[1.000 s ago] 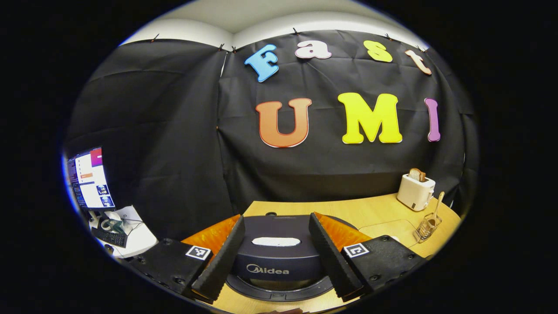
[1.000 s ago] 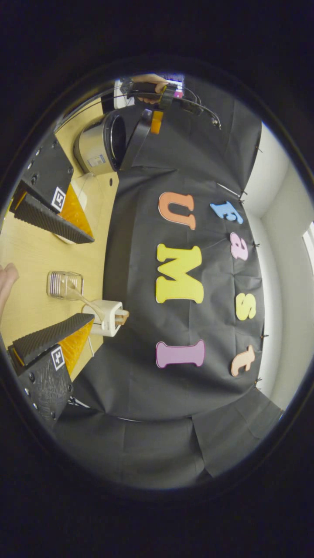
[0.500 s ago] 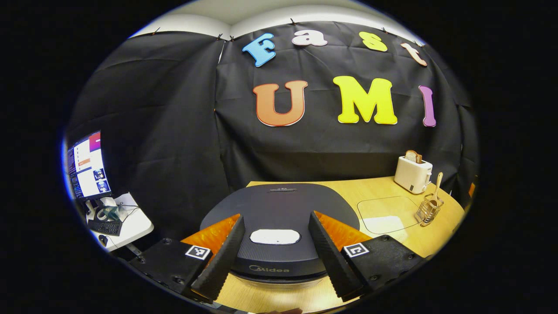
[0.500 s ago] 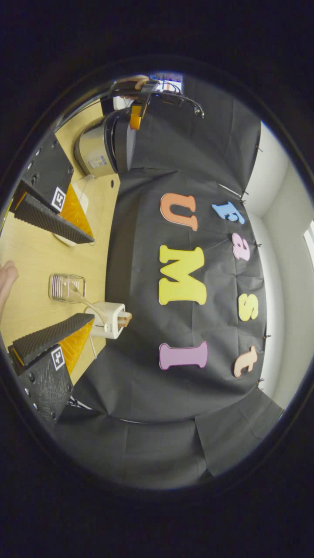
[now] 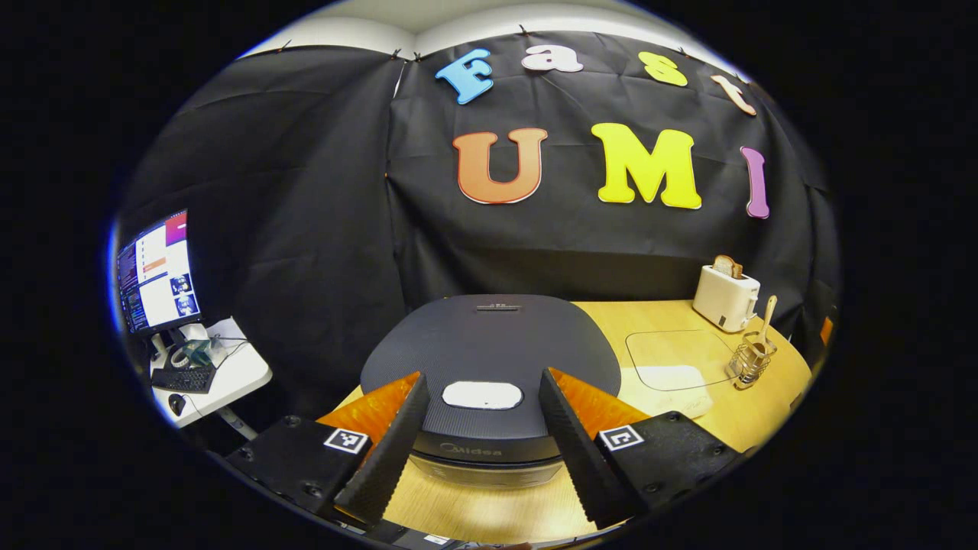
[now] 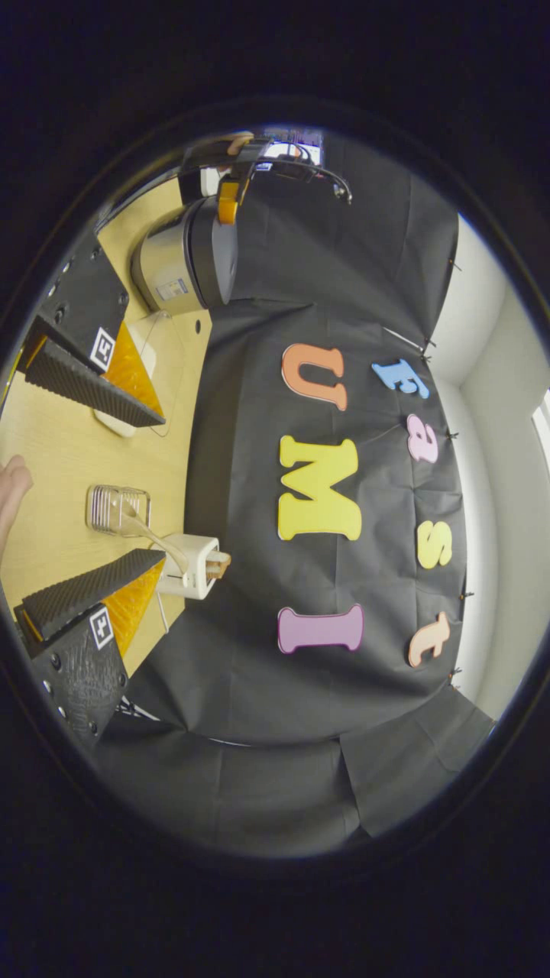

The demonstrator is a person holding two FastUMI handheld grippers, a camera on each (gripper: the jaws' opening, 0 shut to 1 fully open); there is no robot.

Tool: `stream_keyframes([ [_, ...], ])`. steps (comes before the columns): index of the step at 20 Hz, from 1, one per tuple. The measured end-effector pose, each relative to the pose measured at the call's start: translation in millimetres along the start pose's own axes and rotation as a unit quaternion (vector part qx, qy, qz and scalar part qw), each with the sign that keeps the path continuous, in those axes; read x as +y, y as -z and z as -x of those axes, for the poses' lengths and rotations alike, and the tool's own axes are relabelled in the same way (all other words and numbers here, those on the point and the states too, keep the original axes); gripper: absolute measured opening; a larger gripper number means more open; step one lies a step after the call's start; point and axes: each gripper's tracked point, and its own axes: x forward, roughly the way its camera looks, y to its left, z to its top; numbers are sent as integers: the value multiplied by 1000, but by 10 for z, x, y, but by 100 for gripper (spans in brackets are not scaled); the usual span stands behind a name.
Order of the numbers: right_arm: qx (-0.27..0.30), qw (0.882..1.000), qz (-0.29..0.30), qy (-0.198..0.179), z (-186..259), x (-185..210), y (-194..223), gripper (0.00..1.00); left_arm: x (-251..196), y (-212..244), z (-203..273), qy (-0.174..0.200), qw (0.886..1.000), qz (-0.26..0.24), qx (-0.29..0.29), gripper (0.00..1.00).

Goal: Close the left gripper, press the button to open the rice cooker; take a wooden spoon from the chopstick holder with the right hand, scoop a spoonful of rice and pour it into the rice cooker, then put the wooden spoon back into the chopstick holder.

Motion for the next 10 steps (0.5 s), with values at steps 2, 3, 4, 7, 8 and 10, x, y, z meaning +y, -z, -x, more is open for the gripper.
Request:
stream_keyframes([
  [2,0,1000,4,-2,6,21,2,96,0,-10,29,-9,1000,-4,-25,93],
  [3,0,1000,6,-2,13,34,0,96,-1,-12,33,-11,999,-2,-35,92],
  [4,-1,1000,7,-3,17,48,-1,96,3,-3,17,-13,999,3,-43,91],
  [7,-2,1000,11,-6,18,87,3,96,-14,78,20,-13,999,13,-45,90],
  [8,0,1000,12,-7,12,103,18,96,-31,74,31,-13,999,13,-51,91],
  [10,4,1000,13,-9,3,120,43,96,-18,47,20,-13,998,7,-63,90],
])
